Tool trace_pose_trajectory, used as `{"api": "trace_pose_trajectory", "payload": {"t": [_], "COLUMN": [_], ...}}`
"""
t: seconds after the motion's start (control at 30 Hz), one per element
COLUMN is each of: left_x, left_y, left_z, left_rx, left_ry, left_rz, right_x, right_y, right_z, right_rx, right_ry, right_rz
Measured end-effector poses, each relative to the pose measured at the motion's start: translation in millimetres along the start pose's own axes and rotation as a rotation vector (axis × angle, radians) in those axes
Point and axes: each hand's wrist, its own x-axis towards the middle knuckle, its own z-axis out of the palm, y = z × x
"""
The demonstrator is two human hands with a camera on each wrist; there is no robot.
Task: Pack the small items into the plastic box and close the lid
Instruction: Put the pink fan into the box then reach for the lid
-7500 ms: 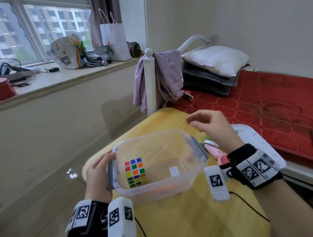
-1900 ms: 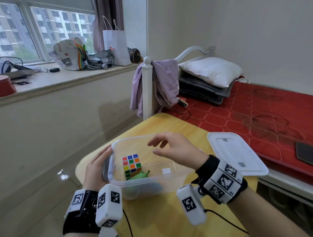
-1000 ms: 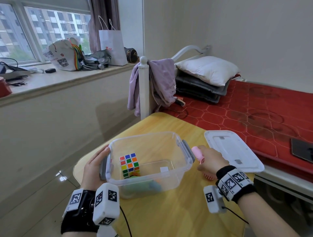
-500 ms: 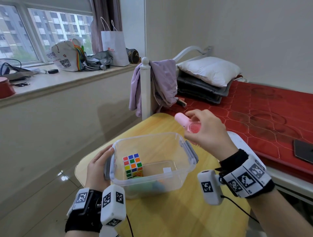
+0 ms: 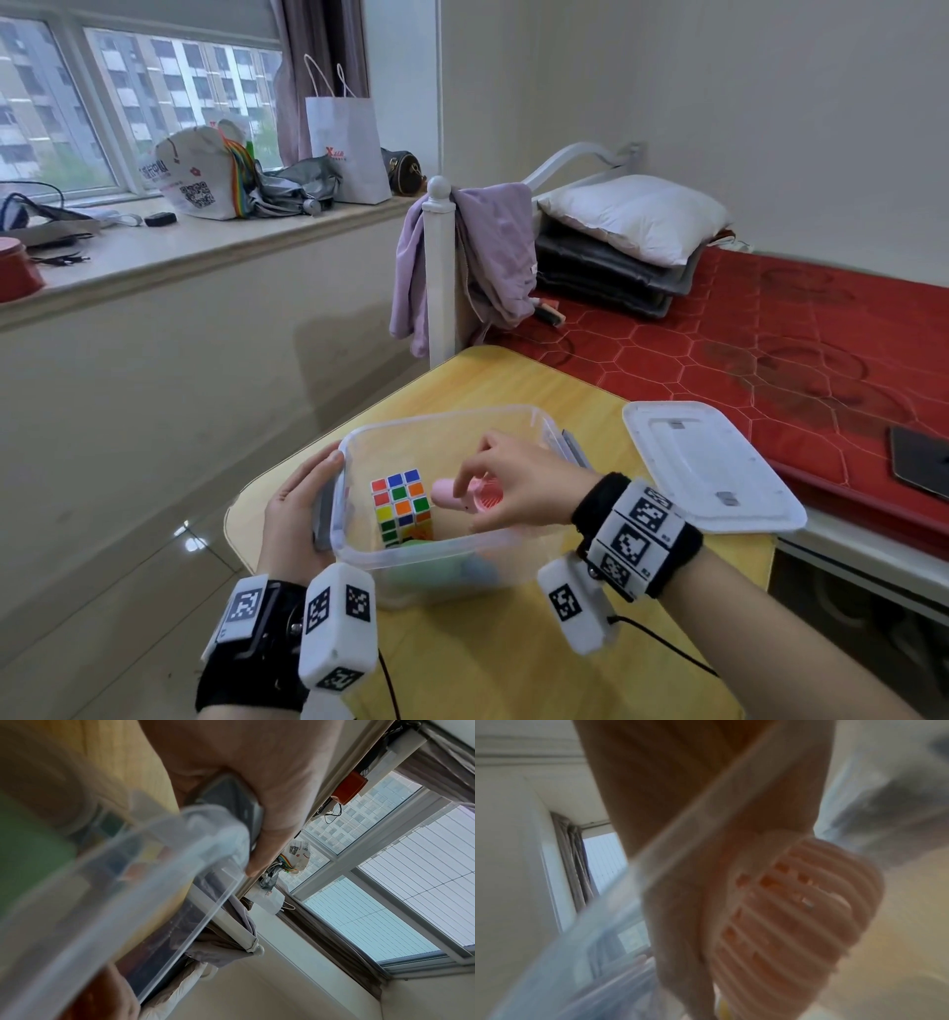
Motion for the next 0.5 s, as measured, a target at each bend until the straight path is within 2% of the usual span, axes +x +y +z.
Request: {"api": "trace_pose_trajectory", "payload": {"t": [0.23, 0.5], "left_x": [3, 8], "left_y": [-1, -6], "left_z": [-1, -3], "left_rx": [-0.013, 0.051], "left_ry": [0.018, 0.034], "left_rz": [-0.038, -0.019], "right_x": [4, -1], "right_y": [10, 16], "right_z": [3, 3], "right_rx": [0.097, 0.151], "right_ry": [0.021, 0.147], "right_rz": [-0.017, -0.108]}}
